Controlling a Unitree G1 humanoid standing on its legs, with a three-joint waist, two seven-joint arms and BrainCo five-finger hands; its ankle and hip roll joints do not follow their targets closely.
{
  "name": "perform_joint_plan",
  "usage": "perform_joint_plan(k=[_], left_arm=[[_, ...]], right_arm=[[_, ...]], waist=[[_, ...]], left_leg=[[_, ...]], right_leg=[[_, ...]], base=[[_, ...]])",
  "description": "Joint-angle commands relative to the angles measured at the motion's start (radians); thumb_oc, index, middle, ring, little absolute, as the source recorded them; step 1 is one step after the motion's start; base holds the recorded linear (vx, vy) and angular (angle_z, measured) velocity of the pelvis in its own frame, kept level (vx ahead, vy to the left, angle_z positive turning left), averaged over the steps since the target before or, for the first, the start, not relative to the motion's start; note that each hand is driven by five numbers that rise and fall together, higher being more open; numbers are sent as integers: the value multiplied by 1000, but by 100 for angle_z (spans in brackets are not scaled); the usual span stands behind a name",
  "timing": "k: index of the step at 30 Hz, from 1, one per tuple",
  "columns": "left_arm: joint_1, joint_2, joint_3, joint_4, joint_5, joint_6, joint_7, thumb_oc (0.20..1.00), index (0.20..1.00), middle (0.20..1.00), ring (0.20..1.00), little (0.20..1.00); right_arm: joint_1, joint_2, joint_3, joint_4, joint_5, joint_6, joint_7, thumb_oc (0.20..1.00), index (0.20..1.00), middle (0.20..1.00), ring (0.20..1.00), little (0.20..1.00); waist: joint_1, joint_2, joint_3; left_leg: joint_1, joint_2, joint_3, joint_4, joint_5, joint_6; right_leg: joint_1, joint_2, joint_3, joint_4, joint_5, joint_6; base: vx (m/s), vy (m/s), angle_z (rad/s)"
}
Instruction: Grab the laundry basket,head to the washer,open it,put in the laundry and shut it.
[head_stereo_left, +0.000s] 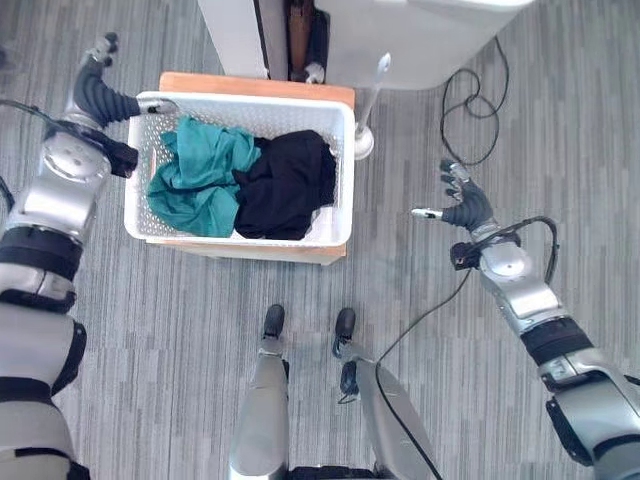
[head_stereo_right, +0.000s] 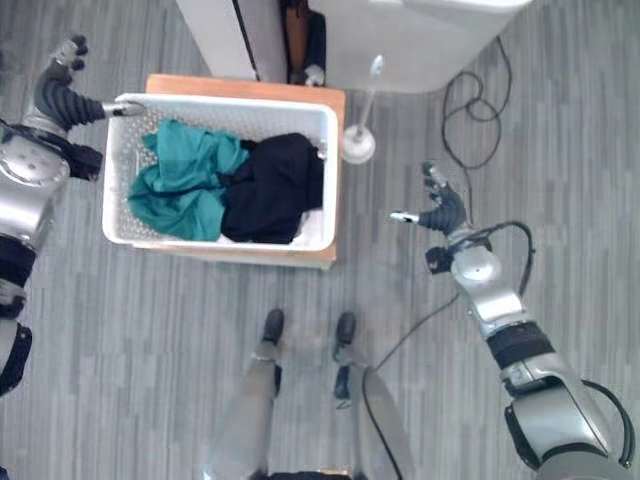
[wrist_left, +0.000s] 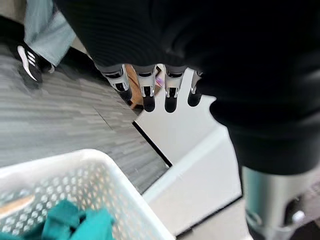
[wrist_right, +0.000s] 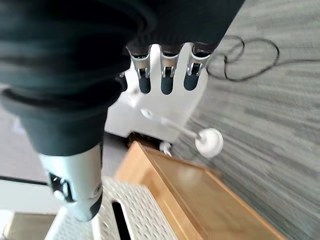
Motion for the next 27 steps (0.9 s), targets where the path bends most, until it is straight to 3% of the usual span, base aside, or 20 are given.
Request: perform_joint_plan(k=[1, 8, 14, 20, 22, 27], left_arm=[[-8, 27, 54, 2, 40, -31, 73, 1000, 1000, 1000, 1000, 1000], [77, 60, 128, -55, 103, 2, 110, 1000, 1000, 1000, 1000, 1000], [139, 81, 161, 4, 99, 35, 95, 1000, 1000, 1000, 1000, 1000], [113, 70, 103, 31, 17, 32, 40, 1000, 1000, 1000, 1000, 1000], [70, 51, 41, 42, -64, 23, -4, 1000, 1000, 1000, 1000, 1000], [-11, 10, -37, 88, -109, 17, -7, 1000, 1000, 1000, 1000, 1000]], right_arm=[[30, -32, -31, -64, -29, -30, -36, 1000, 1000, 1000, 1000, 1000], [40, -9, -48, -84, -70, -16, -56, 1000, 1000, 1000, 1000, 1000], [10, 6, -33, -102, -82, -11, -65, 1000, 1000, 1000, 1000, 1000], [-32, 16, -9, -100, -82, -8, -86, 1000, 1000, 1000, 1000, 1000], [-70, 25, 13, -96, -70, -9, -105, 1000, 1000, 1000, 1000, 1000], [-113, 34, 47, -98, -51, -15, -122, 1000, 1000, 1000, 1000, 1000]], waist=[[6, -12, -67], [13, 7, -50], [19, 20, -37], [22, 28, -23], [25, 35, -11], [20, 39, 1]], left_leg=[[-11, -12, 55, 46, -30, 54], [-14, -17, 73, 34, -27, 52], [-24, -17, 83, 37, -25, 49], [-43, -15, 85, 49, -24, 48], [-53, -13, 86, 56, -26, 47], [-75, -13, 87, 55, -15, 44]], right_leg=[[35, -99, 22, -10, -43, 118], [31, -113, 21, -16, -37, 119], [23, -117, 18, -18, -32, 120], [14, -120, 11, -13, -30, 119], [8, -120, 8, -10, -30, 121], [-12, -122, 2, -10, -26, 122]], base=[[0, 0, 0], [0, 0, 0], [-2, -1, 1], [-6, -3, 1], [-18, 1, 1], [0, 0, 0]])
